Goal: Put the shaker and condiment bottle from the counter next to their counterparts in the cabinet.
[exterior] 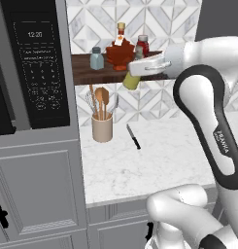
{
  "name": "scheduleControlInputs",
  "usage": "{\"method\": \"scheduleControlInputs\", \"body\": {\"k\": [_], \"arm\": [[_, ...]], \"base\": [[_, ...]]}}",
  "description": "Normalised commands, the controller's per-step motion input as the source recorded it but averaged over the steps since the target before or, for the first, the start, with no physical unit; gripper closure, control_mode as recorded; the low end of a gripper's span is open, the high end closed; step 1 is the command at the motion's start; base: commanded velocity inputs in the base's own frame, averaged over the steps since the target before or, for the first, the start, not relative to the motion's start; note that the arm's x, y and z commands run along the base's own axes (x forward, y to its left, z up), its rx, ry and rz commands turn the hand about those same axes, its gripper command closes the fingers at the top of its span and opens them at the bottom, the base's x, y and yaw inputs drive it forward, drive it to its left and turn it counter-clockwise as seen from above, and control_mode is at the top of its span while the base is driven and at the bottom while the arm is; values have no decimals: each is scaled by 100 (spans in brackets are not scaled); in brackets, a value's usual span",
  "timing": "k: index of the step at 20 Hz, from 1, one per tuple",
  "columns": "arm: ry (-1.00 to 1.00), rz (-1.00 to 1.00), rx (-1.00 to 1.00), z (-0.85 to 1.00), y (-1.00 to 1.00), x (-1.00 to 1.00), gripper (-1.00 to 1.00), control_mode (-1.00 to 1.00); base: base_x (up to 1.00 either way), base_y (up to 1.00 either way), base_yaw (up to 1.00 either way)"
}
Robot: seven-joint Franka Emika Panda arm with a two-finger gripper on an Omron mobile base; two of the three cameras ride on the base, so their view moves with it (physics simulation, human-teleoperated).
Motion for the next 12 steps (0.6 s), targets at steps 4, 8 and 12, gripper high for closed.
{"method": "scheduleControlInputs", "body": {"k": [4,8,12], "arm": [[0,-4,0,2,-2,0,100,-100],[0,-21,0,3,0,0,100,-100],[-3,-16,-1,2,3,1,100,-100]], "base": [[0,0,0],[0,0,0],[0,0,0]]}}
